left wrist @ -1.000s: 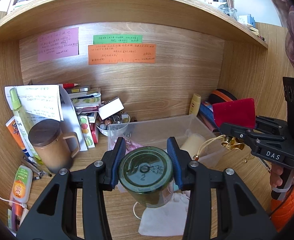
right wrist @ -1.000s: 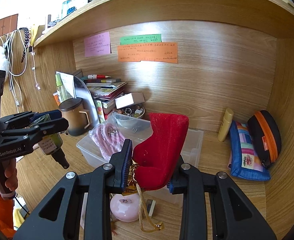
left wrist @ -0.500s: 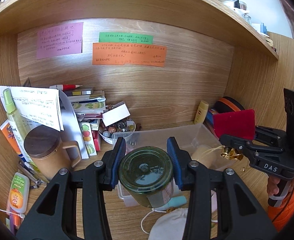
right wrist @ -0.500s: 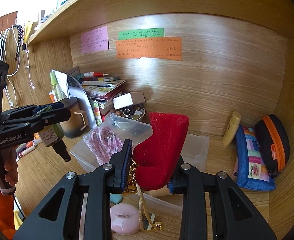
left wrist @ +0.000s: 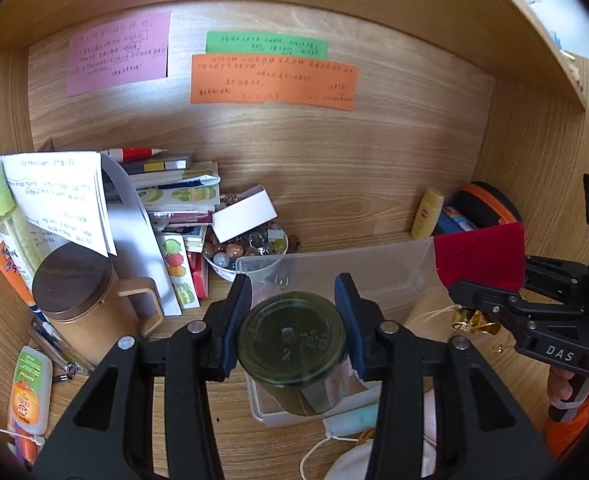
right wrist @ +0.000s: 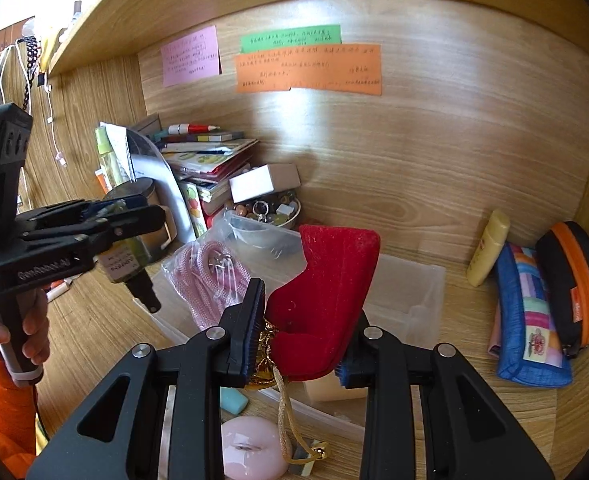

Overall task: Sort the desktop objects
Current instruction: 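Carry the green bottle over the bin with the left tool while the right tool carries the pouch, then release the green bottle into the bin with the left tool while the right tool releases the pouch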

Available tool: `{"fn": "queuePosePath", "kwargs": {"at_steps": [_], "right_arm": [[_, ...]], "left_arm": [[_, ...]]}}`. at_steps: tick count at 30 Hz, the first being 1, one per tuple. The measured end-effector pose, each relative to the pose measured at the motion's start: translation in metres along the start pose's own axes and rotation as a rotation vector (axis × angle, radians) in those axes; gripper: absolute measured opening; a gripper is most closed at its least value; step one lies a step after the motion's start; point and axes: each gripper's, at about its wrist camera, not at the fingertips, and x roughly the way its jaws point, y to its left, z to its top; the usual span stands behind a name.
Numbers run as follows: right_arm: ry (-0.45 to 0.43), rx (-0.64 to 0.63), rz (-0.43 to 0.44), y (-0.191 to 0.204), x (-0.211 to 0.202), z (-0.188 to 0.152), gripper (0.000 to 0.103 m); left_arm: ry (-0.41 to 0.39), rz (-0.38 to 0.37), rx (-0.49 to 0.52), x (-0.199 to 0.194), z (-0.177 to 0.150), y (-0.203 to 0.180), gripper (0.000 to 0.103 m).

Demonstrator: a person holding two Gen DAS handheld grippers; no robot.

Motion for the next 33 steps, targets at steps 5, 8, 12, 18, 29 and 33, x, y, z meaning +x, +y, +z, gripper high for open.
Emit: {"fn": "queuePosePath", "kwargs": {"at_steps": [5, 8, 12, 18, 29, 33], "right_arm": [[0.035, 0.015, 0.028, -0.001, 0.012, -0.003, 0.027], [0.051, 0.025, 0.052, -0.003, 0.017, -0.006, 0.028], [0.073, 0.034, 0.074, -0.005, 0.023, -0.009, 0.028], [0.088, 0.037, 0.09, -0.008, 0.025, -0.012, 0.029], [0.129, 0.02, 0.109, -0.005, 0.032, -0.018, 0.03], [0.139, 0.016, 0.102, -0.005, 0.034, -0.019, 0.032]], "left_arm": [[0.004, -0.014, 0.001, 0.004, 0.0, 0.001, 0.043], [0.011, -0.024, -0.005, 0.008, 0.001, 0.002, 0.043], [0.025, -0.029, -0.001, 0.013, 0.002, 0.0, 0.043], [0.059, -0.026, 0.007, 0.029, -0.001, -0.003, 0.043], [0.131, 0.012, 0.033, 0.057, -0.011, -0.008, 0.045], [0.159, 0.039, 0.063, 0.066, -0.017, -0.012, 0.045]]}}
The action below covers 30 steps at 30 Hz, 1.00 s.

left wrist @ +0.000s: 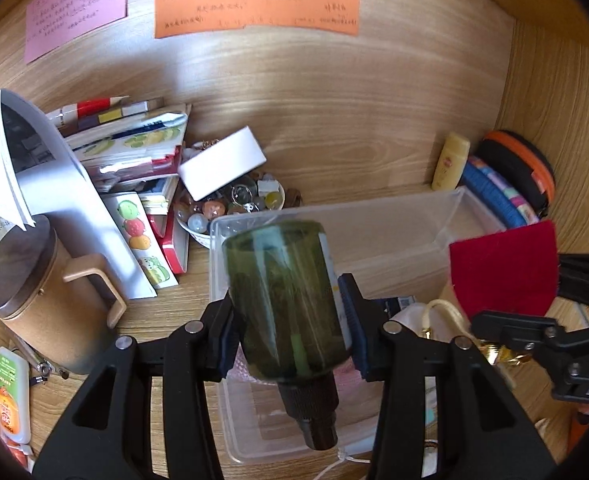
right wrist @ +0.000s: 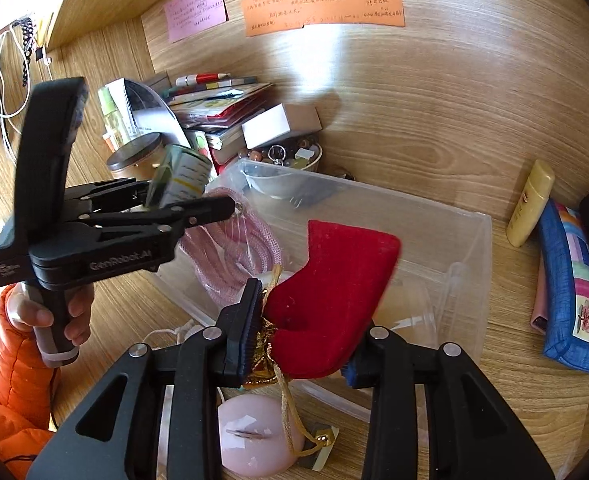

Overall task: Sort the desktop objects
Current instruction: 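Release the green bottle into the bin with the left tool while the right tool releases the pouch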

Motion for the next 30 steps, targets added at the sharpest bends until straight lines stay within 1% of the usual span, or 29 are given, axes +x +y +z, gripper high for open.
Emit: {"fn": "queuePosePath", "kwargs": {"at_steps": [3, 4, 5, 9, 11, 13, 15, 19, 22, 24, 26, 28, 30], "right_arm": [[0.001, -0.001, -0.012, -0.001, 0.0, 0.0, 0.035], [0.001, -0.001, -0.016, -0.002, 0.0, 0.0, 0.037], [0.0, 0.0, -0.027, -0.002, 0.0, 0.0, 0.041], [-0.014, 0.0, -0.058, -0.005, -0.004, 0.0, 0.051], [-0.028, 0.001, -0.072, -0.005, -0.007, 0.0, 0.061], [-0.039, 0.001, -0.09, -0.006, -0.009, 0.001, 0.067], [-0.047, 0.0, -0.105, -0.007, -0.01, 0.001, 0.068], [-0.041, 0.007, -0.117, -0.009, -0.008, 0.001, 0.068], [-0.044, 0.008, -0.155, -0.01, -0.007, 0.002, 0.068], [-0.052, 0.005, -0.167, -0.01, -0.008, 0.002, 0.071], [-0.07, -0.004, -0.183, -0.009, -0.012, 0.002, 0.078], [-0.089, -0.01, -0.195, -0.007, -0.016, 0.003, 0.082], [-0.104, -0.014, -0.206, -0.006, -0.018, 0.004, 0.082]], "left_arm": [[0.001, 0.02, 0.03, 0.002, -0.001, -0.006, 0.045], [0.001, 0.028, 0.036, 0.004, -0.002, -0.007, 0.045], [0.001, 0.035, 0.043, 0.004, -0.003, -0.008, 0.045], [0.004, 0.036, 0.046, 0.006, -0.003, -0.008, 0.045], [0.005, 0.032, 0.04, 0.005, -0.003, -0.006, 0.046], [0.007, 0.024, 0.034, 0.005, -0.002, -0.006, 0.046], [0.006, 0.015, 0.029, 0.005, -0.002, -0.005, 0.047], [-0.014, 0.018, 0.031, 0.0, -0.001, -0.006, 0.058], [-0.03, 0.024, 0.035, -0.005, 0.0, -0.007, 0.062], [-0.035, 0.027, 0.035, -0.006, 0.001, -0.007, 0.065], [-0.042, 0.031, 0.035, -0.008, 0.002, -0.007, 0.066], [-0.048, 0.034, 0.035, -0.011, 0.003, -0.006, 0.068], [-0.056, 0.04, 0.038, -0.014, 0.004, -0.007, 0.071]]}}
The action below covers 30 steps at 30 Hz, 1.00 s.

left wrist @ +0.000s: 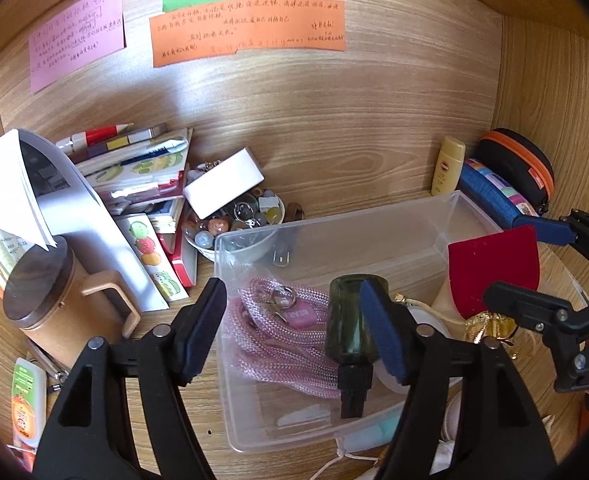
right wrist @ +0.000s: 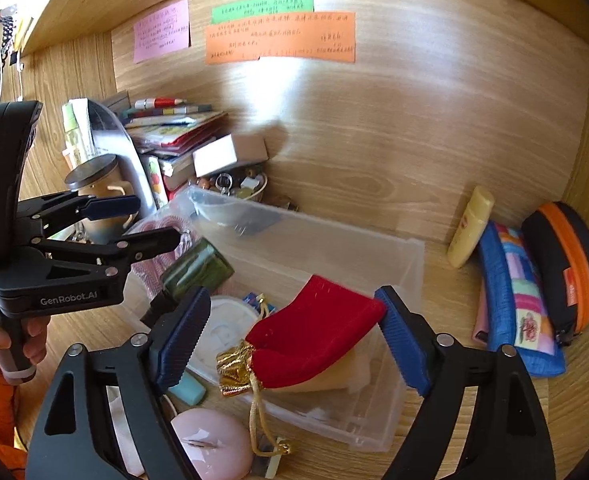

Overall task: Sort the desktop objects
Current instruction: 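Release the green bottle into the bin with the left tool while the right tool releases the pouch, then withdraw both tools and grasp the white drawstring pouch with the left tool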

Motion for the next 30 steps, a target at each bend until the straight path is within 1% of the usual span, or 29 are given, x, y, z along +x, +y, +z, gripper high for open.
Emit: {"fn": "queuePosePath", "kwargs": {"at_steps": [2, 4, 7, 9, 11, 12, 17, 22, 30], "right_arm": [[-0.008, -0.004, -0.01, 0.0, -0.002, 0.002, 0.082], [-0.01, -0.009, -0.021, 0.001, -0.003, 0.003, 0.082], [-0.022, -0.024, -0.052, 0.003, -0.008, 0.005, 0.082], [-0.036, -0.035, -0.072, 0.006, -0.013, 0.007, 0.083], [-0.057, -0.051, -0.094, 0.011, -0.021, 0.009, 0.09], [-0.065, -0.055, -0.099, 0.012, -0.024, 0.01, 0.092], [-0.106, -0.073, -0.122, 0.02, -0.044, 0.008, 0.096], [-0.107, -0.077, -0.14, 0.025, -0.056, 0.0, 0.097], [-0.094, -0.092, -0.175, 0.032, -0.071, -0.02, 0.097]], "left_arm": [[-0.01, 0.014, 0.003, -0.004, 0.0, -0.001, 0.075], [-0.019, 0.028, 0.003, -0.008, 0.0, -0.001, 0.085], [-0.03, 0.048, 0.001, -0.016, -0.001, 0.0, 0.094], [-0.03, 0.052, -0.003, -0.021, -0.002, 0.001, 0.095], [-0.023, 0.063, -0.014, -0.026, -0.003, 0.003, 0.096], [-0.02, 0.066, -0.021, -0.029, -0.004, 0.004, 0.096], [-0.025, 0.068, -0.056, -0.045, -0.01, 0.01, 0.099], [-0.03, 0.071, -0.064, -0.061, -0.02, 0.011, 0.099], [-0.025, 0.06, -0.036, -0.077, -0.04, -0.003, 0.1]]}}
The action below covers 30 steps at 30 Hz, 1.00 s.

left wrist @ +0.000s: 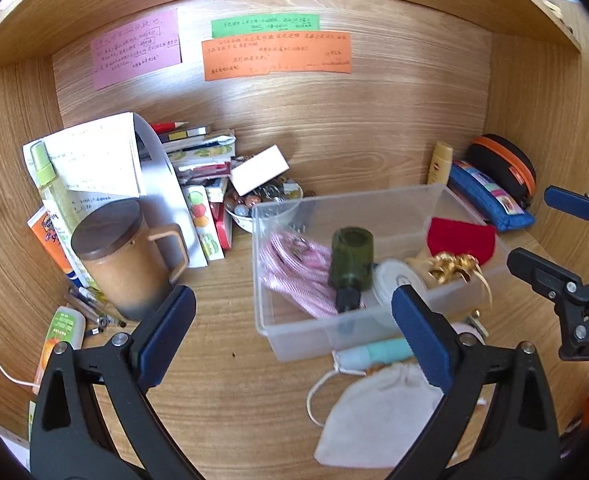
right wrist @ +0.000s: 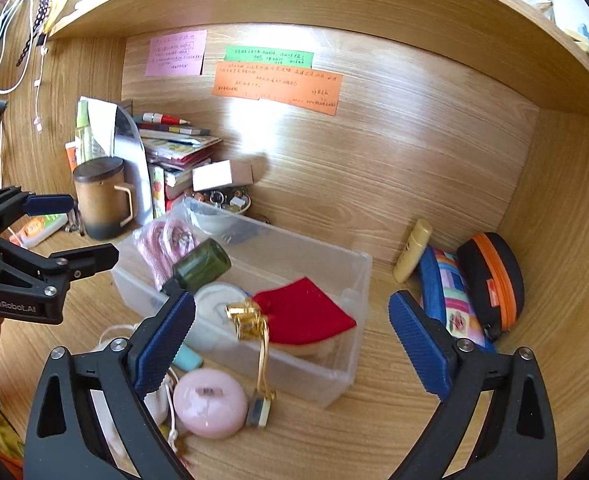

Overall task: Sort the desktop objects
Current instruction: 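Withdraw both tools and grasp the white drawstring pouch with the left tool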

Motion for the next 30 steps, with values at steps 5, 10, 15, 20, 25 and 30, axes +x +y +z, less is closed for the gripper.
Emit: {"fn": "queuePosePath", "kwargs": {"at_steps": [5, 10, 15, 20, 25, 30], "right_arm": [[0.013, -0.002, -0.013, 0.0, -0.01, -0.013, 0.097], [0.033, 0.012, -0.017, -0.001, -0.017, -0.026, 0.097], [0.063, 0.009, -0.022, 0.003, -0.021, -0.041, 0.097], [0.099, 0.002, -0.022, 0.005, -0.021, -0.056, 0.097], [0.144, 0.005, -0.017, 0.006, -0.018, -0.07, 0.097], [0.185, 0.009, -0.007, 0.007, -0.017, -0.083, 0.097]], "left_arm": [[0.011, -0.019, 0.006, -0.006, -0.011, -0.009, 0.1], [0.035, -0.045, 0.002, -0.007, -0.023, -0.017, 0.1], [0.07, -0.061, 0.004, -0.002, -0.035, -0.025, 0.1], [0.111, -0.081, 0.001, 0.005, -0.047, -0.031, 0.1], [0.162, -0.111, -0.004, 0.015, -0.059, -0.037, 0.1], [0.192, -0.119, 0.002, 0.02, -0.067, -0.041, 0.1]]}}
